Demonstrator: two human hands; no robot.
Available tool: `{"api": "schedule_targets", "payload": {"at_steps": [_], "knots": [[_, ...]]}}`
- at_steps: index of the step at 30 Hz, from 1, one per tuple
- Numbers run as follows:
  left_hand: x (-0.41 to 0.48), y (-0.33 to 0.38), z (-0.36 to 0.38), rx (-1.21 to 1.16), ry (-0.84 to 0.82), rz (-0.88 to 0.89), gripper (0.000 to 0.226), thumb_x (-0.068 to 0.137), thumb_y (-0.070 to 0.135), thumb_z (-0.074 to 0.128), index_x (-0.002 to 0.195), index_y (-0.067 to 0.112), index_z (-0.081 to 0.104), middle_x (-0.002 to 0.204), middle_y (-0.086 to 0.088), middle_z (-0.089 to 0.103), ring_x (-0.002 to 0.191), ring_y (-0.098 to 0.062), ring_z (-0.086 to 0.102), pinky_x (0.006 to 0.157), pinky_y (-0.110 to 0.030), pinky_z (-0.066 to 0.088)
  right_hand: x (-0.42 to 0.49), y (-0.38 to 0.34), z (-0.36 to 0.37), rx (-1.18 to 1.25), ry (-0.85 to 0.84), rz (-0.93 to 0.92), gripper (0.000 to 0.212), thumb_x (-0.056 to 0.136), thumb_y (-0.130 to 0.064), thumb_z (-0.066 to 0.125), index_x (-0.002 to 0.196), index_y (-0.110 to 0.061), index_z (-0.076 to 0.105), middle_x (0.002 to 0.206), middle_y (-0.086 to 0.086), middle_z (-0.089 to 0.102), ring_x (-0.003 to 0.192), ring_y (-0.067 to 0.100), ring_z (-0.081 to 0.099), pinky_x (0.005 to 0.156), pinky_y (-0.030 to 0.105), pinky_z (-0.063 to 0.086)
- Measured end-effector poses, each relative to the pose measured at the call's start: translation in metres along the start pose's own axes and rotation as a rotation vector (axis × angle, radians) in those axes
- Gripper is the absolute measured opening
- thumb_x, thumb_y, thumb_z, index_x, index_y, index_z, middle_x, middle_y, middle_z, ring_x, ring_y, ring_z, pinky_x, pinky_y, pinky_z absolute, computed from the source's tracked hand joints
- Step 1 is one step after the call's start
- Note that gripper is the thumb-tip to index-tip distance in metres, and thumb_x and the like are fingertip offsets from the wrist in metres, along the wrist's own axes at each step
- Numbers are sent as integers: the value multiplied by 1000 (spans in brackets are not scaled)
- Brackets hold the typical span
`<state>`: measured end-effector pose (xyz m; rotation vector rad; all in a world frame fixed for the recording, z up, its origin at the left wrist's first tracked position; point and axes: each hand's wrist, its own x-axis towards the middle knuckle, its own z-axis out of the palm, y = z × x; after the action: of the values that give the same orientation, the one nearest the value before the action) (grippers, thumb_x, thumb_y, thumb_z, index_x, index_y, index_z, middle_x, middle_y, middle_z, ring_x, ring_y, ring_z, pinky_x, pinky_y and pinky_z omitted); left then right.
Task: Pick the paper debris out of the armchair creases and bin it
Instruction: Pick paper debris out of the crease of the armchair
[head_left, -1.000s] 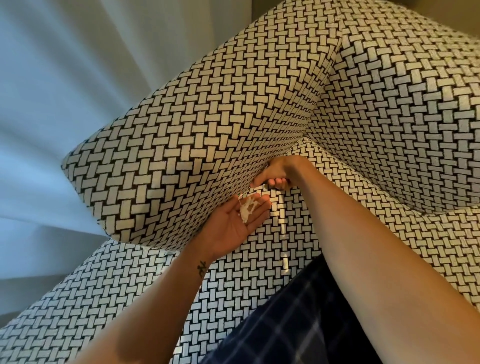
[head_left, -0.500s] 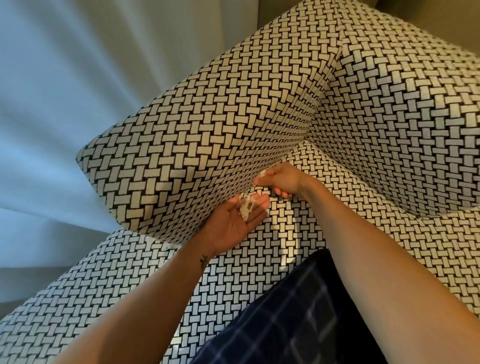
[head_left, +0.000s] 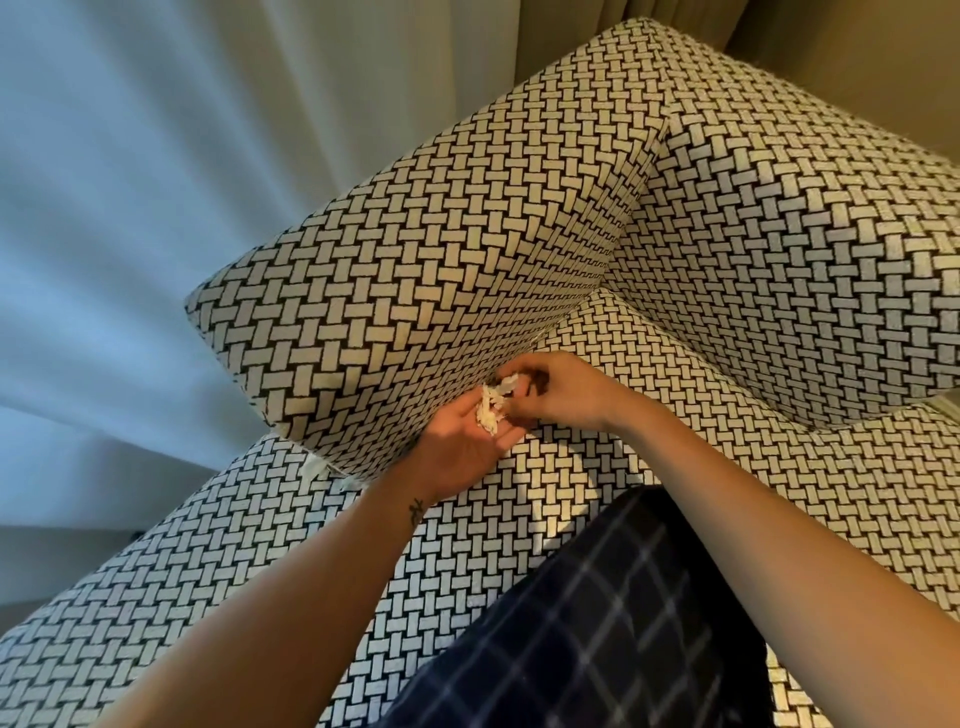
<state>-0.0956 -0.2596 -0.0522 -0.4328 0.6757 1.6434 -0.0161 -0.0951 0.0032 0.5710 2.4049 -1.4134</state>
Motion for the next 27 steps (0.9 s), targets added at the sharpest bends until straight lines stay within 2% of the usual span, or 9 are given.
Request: {"api": "schedule_targets", "payload": {"at_steps": [2,4,6,8,11,13,16,17,27], "knots": [[0,0,2,15,11,14,53,103,28,40,146,-3,43,142,-25,56,134,-34,54,119,-46,35,-1,5,-8,109,55,36,33,98,-17,62,130,-22,63,116,-5,64,100,5,62,76,14,46],[-1,0,4,15,22,6,51,106,29,35,145,-3,42,140,-26,58,131,-37,56,118,-45,36,3,16,-15,183,227,93,26,101,-17,55,123,-20,66,116,0,67,97,11,63,77,20,47],[-1,0,5,1,19,-2,51,107,29,34,144,-5,41,140,-26,57,132,-38,55,119,-44,35,11,27,-18,231,384,156,21,101,-17,55,118,-17,66,117,3,67,99,16,63,85,26,50],[-1,-2,7,-10,13,7,50,107,28,35,144,-6,42,140,-26,57,133,-38,54,120,-44,34,21,32,-17,300,462,210,20,100,-18,58,118,-14,65,117,5,68,102,21,64,96,37,54],[2,-4,6,-25,14,27,50,105,24,39,143,-8,44,140,-25,58,135,-37,52,120,-44,33,36,25,-11,514,513,249,26,99,-12,61,124,-3,62,106,11,69,88,21,65,95,44,58],[3,-4,6,-35,2,28,50,104,23,41,143,-8,45,140,-25,58,135,-37,52,120,-44,33,44,17,-6,660,529,276,23,97,-7,63,120,1,61,101,13,70,82,21,67,91,43,60],[3,-4,5,-38,-11,29,54,99,22,47,144,-8,44,141,-25,57,135,-36,53,119,-43,35,50,11,-3,800,592,306,6,96,0,64,96,-3,68,95,14,71,75,18,69,84,32,62],[3,-4,6,-36,-8,31,56,97,22,48,144,-8,43,141,-25,57,135,-36,53,119,-43,35,50,10,-3,842,603,316,10,96,2,63,90,-4,69,92,13,71,73,16,69,81,29,62],[3,-3,11,-14,54,20,49,107,26,37,143,-5,46,137,-25,61,130,-38,57,113,-46,41,48,5,-5,901,578,336,15,93,7,61,90,-7,64,81,10,68,64,13,60,63,21,55]]}}
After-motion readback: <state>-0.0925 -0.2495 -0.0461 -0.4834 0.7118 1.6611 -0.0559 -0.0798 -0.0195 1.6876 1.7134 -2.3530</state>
